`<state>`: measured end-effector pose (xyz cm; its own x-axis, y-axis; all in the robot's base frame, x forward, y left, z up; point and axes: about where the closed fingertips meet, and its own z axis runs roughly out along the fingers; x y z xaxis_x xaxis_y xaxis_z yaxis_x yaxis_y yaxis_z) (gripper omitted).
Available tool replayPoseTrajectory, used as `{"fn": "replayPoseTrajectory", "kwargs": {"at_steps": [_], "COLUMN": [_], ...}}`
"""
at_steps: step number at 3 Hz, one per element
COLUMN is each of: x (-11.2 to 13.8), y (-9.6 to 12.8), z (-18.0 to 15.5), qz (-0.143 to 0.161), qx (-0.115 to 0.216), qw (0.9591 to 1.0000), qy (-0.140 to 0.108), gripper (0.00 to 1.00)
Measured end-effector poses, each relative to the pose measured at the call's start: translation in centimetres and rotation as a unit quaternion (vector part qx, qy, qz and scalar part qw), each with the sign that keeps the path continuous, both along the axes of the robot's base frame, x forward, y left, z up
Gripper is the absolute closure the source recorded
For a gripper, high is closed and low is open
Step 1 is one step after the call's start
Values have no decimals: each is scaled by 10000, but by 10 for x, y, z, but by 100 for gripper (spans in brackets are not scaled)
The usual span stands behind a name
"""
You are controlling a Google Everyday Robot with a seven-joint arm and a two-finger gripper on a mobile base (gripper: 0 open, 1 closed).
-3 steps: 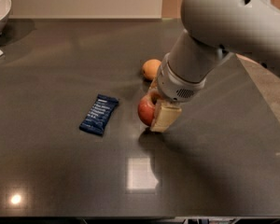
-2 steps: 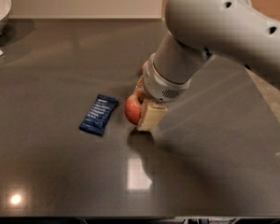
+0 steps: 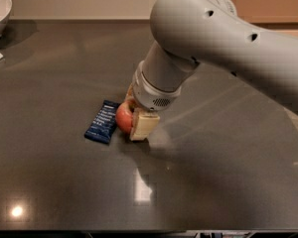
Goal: Move apple near rxbar blueberry
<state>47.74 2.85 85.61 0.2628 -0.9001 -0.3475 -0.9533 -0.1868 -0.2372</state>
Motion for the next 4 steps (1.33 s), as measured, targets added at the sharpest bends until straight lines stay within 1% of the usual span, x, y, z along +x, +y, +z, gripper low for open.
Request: {"fn": "replayPoseTrajectory", "kwargs": {"at_steps": [1, 2, 4], "x": [1, 3, 2], "y": [11, 16, 16], "z": [-16, -27, -23], "qz": [163, 237, 246], "qx": [-109, -193, -203], "qw": [9998, 9995, 9995], "qy": [68, 96, 87], "gripper": [83, 61, 13]}}
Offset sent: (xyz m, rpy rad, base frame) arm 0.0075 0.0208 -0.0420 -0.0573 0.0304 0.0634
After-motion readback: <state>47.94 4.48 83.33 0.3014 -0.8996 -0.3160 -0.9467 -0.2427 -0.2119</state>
